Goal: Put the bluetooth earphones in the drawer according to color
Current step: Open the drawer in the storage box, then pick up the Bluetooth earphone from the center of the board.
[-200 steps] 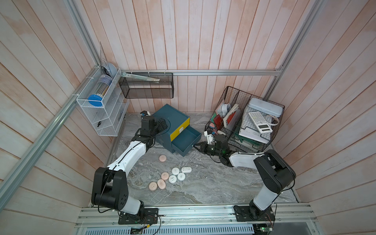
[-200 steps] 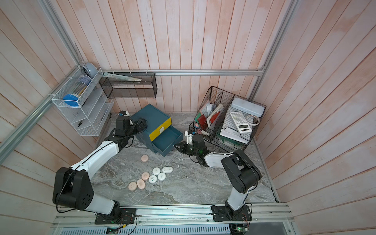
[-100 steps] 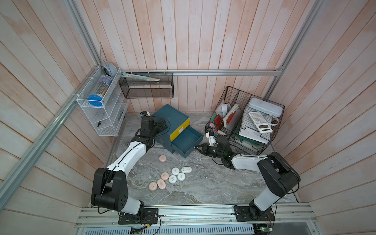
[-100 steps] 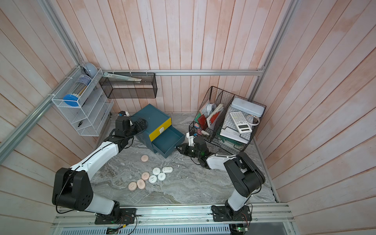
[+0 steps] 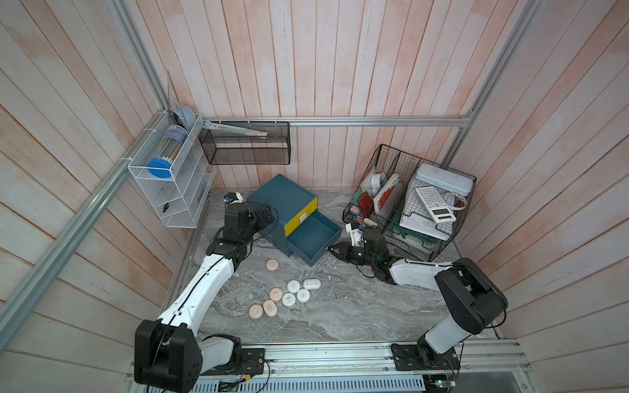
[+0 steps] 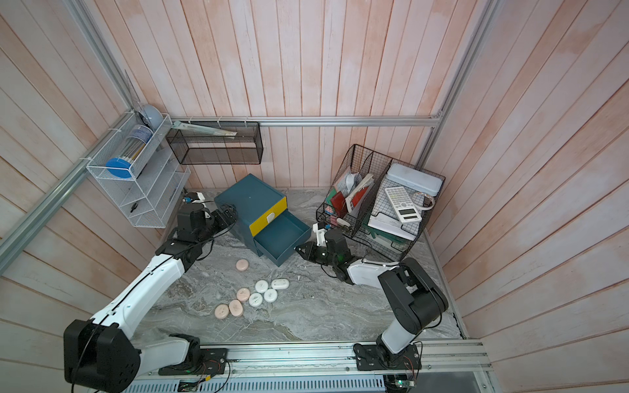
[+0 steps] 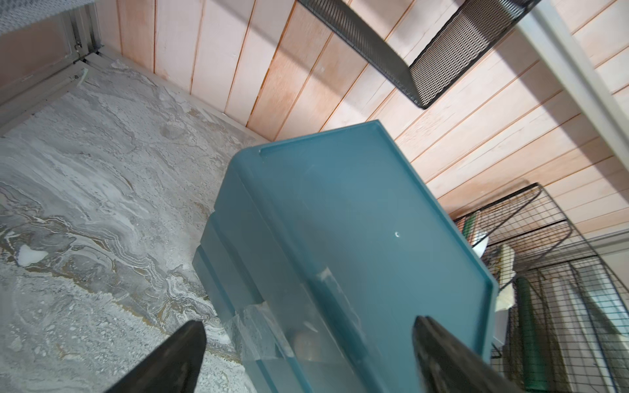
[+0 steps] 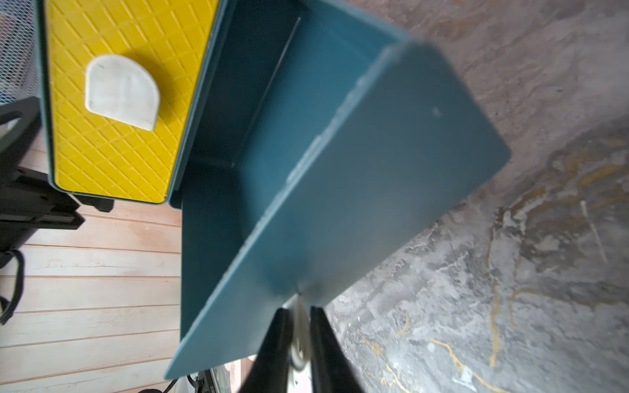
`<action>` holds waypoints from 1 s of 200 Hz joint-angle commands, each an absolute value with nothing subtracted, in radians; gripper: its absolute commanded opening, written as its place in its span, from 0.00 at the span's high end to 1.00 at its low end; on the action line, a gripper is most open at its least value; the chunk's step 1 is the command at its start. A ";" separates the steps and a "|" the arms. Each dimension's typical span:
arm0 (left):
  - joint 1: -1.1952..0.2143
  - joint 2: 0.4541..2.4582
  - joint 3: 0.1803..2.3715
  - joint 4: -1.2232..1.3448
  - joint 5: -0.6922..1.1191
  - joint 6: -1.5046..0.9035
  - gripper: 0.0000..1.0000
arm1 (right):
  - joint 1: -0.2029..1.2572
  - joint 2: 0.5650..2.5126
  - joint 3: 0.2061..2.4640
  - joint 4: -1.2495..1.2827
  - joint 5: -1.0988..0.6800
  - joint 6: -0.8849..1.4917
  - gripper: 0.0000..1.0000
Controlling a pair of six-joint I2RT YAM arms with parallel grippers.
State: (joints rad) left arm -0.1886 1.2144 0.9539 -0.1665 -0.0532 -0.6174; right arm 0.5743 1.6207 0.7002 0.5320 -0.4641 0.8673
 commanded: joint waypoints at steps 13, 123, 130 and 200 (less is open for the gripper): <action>-0.184 1.098 0.879 -0.248 -0.088 -0.645 0.00 | 0.571 1.533 0.694 0.408 -0.437 0.795 0.58; -0.184 0.905 0.580 -0.371 -0.204 -0.744 0.00 | 0.570 1.241 0.643 0.104 -0.269 0.581 0.02; -0.185 0.915 0.562 -0.359 -0.203 -0.745 0.00 | 0.571 1.226 0.643 0.089 -0.246 0.574 0.02; -0.324 1.146 0.571 -0.294 -0.372 -0.724 0.00 | 0.569 1.143 0.566 0.104 -0.087 0.557 0.02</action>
State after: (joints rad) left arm -0.2855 1.0805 0.5346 -0.3283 -0.2646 -0.7300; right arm 0.5732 1.1744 0.6033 0.1005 -0.1711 0.5697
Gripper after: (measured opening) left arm 0.999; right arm 0.981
